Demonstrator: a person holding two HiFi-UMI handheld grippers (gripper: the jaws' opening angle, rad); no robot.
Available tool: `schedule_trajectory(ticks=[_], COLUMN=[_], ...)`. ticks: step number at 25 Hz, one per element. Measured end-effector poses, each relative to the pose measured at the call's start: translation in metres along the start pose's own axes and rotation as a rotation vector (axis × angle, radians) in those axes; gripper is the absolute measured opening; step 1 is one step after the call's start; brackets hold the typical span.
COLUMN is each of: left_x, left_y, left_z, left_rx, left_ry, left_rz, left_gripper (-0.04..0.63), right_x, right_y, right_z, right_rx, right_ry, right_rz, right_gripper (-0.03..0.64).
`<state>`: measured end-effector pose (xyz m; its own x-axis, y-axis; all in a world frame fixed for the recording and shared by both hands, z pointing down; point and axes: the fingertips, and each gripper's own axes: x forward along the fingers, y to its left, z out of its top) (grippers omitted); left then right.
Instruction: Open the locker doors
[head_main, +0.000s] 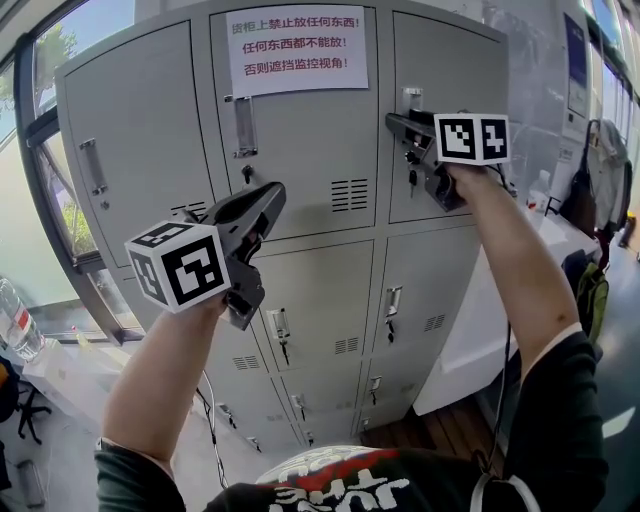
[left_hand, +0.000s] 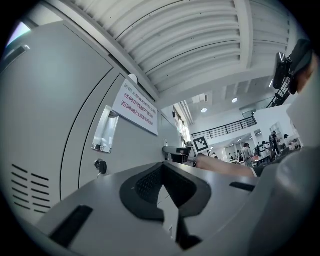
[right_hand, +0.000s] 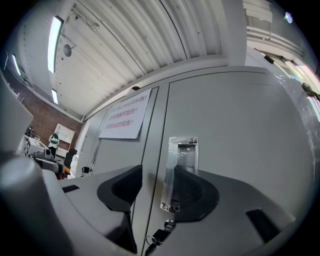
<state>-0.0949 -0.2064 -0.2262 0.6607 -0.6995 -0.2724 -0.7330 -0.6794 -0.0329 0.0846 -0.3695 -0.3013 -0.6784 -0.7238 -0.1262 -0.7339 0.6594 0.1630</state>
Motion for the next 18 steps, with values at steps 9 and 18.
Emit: schedule_trajectory(ticks=[9,18], left_x=[-0.006,-0.007], left_y=[0.002,0.001], left_z=[-0.003,-0.01], left_rx=[0.001,-0.013], left_ry=[0.006,0.014], left_rz=[0.001,-0.011], left_gripper=[-0.002,-0.002], right_x=[-0.017,-0.047], right_y=[0.005,0.005], right_z=[0.003,0.006], right_rx=[-0.019,-0.084], right_ry=[-0.005,0.008], right_rz=[-0.032,-0.134], right_gripper=[0.196,0.138])
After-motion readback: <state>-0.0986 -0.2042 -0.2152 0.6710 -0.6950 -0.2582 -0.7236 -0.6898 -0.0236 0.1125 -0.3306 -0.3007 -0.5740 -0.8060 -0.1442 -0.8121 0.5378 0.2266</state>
